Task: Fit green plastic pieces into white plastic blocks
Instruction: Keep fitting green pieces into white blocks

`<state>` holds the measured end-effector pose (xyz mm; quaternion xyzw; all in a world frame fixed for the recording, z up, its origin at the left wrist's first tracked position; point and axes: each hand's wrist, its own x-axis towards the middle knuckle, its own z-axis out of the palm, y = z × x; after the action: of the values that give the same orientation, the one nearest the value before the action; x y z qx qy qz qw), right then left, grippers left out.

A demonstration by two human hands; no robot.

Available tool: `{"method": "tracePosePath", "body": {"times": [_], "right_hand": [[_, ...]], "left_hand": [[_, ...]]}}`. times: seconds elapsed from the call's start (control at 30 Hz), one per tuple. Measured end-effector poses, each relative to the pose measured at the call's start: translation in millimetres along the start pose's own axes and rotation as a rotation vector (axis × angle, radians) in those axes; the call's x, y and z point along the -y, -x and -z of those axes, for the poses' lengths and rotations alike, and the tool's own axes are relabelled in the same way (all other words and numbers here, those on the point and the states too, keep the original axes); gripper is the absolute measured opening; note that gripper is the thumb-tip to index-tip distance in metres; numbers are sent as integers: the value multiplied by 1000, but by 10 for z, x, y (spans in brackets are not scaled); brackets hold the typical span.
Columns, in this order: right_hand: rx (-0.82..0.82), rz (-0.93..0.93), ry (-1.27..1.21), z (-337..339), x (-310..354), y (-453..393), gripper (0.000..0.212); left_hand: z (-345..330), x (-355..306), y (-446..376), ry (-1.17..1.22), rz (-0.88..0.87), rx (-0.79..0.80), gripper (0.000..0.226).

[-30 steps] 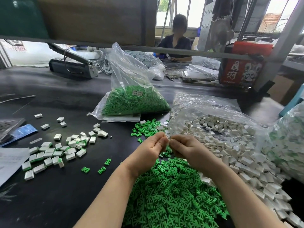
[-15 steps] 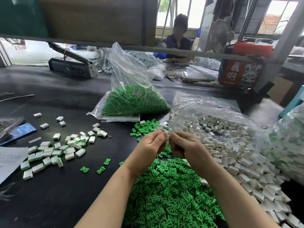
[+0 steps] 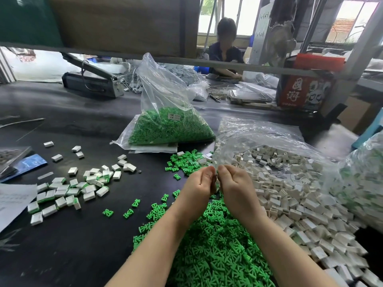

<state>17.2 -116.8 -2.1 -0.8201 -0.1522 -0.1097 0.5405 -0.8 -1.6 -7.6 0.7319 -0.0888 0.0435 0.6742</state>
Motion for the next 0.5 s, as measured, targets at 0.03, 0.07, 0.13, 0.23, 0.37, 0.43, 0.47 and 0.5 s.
{"method": "tracePosePath", "body": {"times": [0.03, 0.07, 0.13, 0.23, 0.37, 0.43, 0.47, 0.5], "right_hand": [[-9, 6, 43, -3, -14, 4, 39], [-14, 9, 72, -2, -24, 6, 39], [-10, 11, 80, 2, -30, -3, 40], [31, -2, 22, 27, -15, -23, 40], [85, -27, -19, 45, -19, -24, 43], [88, -11, -20, 48, -8, -26, 44], [96, 1, -16, 44, 7, -28, 44], [111, 10, -21, 37, 23, -27, 43]], "left_hand": [[-6, -4, 4, -13, -1, -11, 33], [-14, -15, 14, -13, 0, -12, 32], [-27, -33, 29, 0, 16, -14, 33], [-36, -57, 55, -21, 28, -22, 32], [-35, -53, 57, -62, 3, -19, 34], [-26, -31, 42, -43, 7, -21, 36], [-16, -12, 30, -13, 11, -15, 37], [-2, 8, 16, 26, 11, -5, 38]]}}
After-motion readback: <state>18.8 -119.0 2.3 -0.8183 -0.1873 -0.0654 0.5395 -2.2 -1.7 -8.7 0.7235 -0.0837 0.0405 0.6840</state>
